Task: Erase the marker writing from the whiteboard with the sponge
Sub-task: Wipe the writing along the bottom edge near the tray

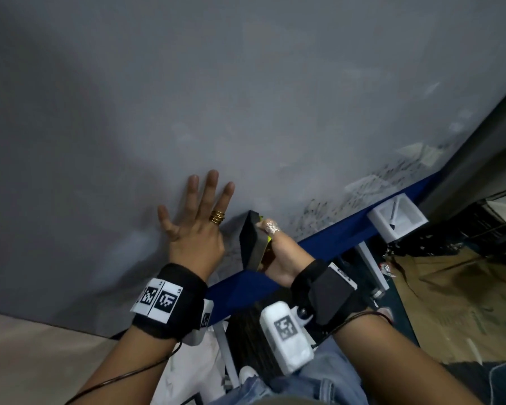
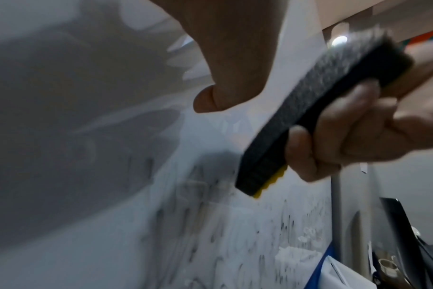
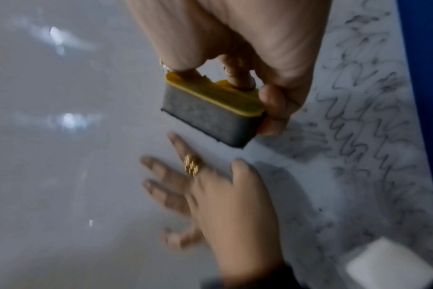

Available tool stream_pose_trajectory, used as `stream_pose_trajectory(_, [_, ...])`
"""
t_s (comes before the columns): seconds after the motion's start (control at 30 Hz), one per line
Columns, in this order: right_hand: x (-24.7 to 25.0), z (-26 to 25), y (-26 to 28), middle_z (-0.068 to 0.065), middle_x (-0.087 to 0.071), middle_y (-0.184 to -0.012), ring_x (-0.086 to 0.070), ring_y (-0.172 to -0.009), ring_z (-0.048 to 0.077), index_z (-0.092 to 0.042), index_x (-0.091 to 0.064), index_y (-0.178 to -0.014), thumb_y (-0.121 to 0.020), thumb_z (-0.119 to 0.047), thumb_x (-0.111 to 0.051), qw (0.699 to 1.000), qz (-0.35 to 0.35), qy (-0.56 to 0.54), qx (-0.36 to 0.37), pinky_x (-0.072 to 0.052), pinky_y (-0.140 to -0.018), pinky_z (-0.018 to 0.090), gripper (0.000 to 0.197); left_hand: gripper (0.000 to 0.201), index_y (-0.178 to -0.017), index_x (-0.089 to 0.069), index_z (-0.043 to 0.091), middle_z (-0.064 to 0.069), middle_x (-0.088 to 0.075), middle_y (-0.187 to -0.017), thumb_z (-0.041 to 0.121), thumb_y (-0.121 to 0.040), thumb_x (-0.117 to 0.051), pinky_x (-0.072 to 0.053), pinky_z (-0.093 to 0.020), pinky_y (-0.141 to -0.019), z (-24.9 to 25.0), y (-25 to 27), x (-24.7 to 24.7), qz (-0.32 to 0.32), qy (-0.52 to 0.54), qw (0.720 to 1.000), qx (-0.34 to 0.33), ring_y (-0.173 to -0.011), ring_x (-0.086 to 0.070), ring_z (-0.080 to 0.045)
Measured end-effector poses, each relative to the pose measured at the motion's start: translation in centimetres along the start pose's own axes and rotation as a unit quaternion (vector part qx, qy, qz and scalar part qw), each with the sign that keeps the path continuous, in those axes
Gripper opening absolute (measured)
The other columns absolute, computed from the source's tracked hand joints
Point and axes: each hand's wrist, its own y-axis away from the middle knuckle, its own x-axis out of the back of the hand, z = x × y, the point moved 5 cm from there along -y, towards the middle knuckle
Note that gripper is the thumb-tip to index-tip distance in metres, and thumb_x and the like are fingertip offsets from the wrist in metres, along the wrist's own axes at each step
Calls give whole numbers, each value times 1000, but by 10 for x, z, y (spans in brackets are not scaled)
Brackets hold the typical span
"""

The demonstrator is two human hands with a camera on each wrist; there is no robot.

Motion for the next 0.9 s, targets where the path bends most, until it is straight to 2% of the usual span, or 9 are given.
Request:
stream_pose_trajectory(0.1, [28, -19, 3, 5, -51, -74, -49, -64, 16, -16, -52, -74, -98, -34, -33, 995, 57, -78, 39, -39, -59, 27, 35, 107, -151, 6, 33, 0, 28, -155, 19, -68, -60, 26, -61, -98, -3, 2, 4, -13, -3, 1000, -14, -141, 26, -24])
stream_pose_trajectory(0.23, [47, -36, 1, 1, -57, -67, -55, -61, 15, -18, -50, -80, -100, -36, -35, 987, 136, -57, 69, -44, -52, 25, 31, 103, -152, 5, 31, -1, 24, -156, 19, -69, -57, 21, -62, -99, -5, 7, 11, -8, -6, 999, -31, -142, 25, -23])
stream_pose_trajectory(0.4, [-17, 9, 2, 2, -54, -64, -52, -58, 14, -14, -50, -83, -97, -41, -39, 998, 34, 8, -51, -42, -48, 23, 33, 113, -150, -8, 34, 0, 23, -156, 13, -58, -71, 2, -67, -100, -18, 17, 9, 10, 69, 997, 46, -143, 21, -22])
stream_pose_trajectory(0.47, [-26, 22, -5, 1, -52, -65, -51, -56, 13, -12, -48, -92, -97, -44, -39, 998, 29, 6, -47, -40, -46, 21, 34, 112, -151, -3, 35, 1, 24, -156, 14, -62, -69, 12, -65, -101, -23, 21, 8, 6, 43, 999, 30, -144, 21, -21])
stream_pose_trajectory(0.57, [-22, 25, -7, -2, -58, -51, -57, -44, 9, -13, -50, -78, -99, -35, -36, 999, -4, 17, -52, -42, -41, 17, 34, 108, -151, 4, 35, 1, 25, -156, 15, -66, -61, 24, -61, -99, -33, 23, 8, -6, -4, 1000, 1, -143, 22, -19])
stream_pose_trajectory(0.67, [0, 17, -1, 1, -64, -64, -59, -58, 13, -16, -58, -77, -98, -34, -35, 998, -7, -5, -57, -45, -54, 26, 36, 102, -151, 0, 35, 2, 22, -157, 13, -67, -54, 22, -61, -100, -37, 23, 11, 8, 7, 1000, -4, -144, 19, -17])
stream_pose_trajectory(0.73, [19, 9, -1, 3, -60, -66, -55, -63, 17, -15, -56, -77, -95, -33, -39, 997, 17, -51, -60, -44, -59, 29, 31, 98, -150, -11, 35, 1, 15, -158, 12, -65, -53, 12, -61, -103, -36, 24, 18, 23, 56, 998, 18, -145, 15, -17])
stream_pose_trajectory(0.83, [47, -9, -8, 6, -52, -64, -54, -52, 18, -12, -49, -76, -91, -34, -46, 992, 86, -69, -68, -45, -49, 23, 27, 91, -145, -24, 39, 0, 7, -156, 14, -62, -51, 4, -61, -102, -47, 30, 29, 42, 142, 984, 104, -145, 12, -20])
stream_pose_trajectory(0.9, [51, -16, -16, 10, -49, -74, -52, -57, 19, -7, -48, -83, -89, -39, -49, 987, 98, -79, -96, -45, -45, 20, 33, 90, -144, -24, 40, 1, 6, -155, 13, -63, -50, 1, -63, -101, -60, 36, 30, 52, 153, 977, 139, -145, 14, -19])
